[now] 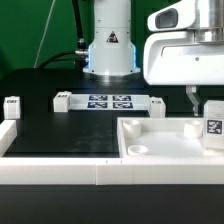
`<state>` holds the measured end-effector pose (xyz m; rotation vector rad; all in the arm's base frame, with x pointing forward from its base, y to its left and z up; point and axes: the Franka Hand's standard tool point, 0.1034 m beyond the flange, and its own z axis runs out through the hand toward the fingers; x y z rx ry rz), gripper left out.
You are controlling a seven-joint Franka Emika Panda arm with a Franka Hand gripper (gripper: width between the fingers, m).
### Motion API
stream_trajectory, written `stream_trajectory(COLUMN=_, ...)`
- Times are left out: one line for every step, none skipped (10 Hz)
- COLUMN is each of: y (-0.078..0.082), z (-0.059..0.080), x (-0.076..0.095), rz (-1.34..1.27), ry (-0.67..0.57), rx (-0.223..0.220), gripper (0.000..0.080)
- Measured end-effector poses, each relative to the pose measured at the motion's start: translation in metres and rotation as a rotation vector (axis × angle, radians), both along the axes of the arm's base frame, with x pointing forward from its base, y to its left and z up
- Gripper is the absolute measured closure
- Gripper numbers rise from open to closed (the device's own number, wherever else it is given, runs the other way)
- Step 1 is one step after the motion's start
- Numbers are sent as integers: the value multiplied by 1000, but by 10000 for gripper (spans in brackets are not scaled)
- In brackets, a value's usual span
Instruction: Assemble one leg
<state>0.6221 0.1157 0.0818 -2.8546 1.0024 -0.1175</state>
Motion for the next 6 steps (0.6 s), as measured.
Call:
stream_trajectory(y=0, z=0, x=0, rz=-104, ry=3, rx=10, gripper=509)
stream_trajectory(y=-1, z=0, x=-1, rz=-287, ry=19, rx=31, gripper=508)
stream_trajectory(y=-1, z=-1, x=-1, rz=-423, ry=30, rx=45, gripper=508)
stream_trajectory(y=-2, z=0, x=-1, rz=-468, ry=39, rx=54, gripper=508)
stream_trajectory(y=-1, z=-1, x=-1, rz=-526, ry=46, rx=67, gripper=427)
stream_trajectory(y=0, z=-1, x=-1, rz=-488, ry=43, rx=63, gripper=427)
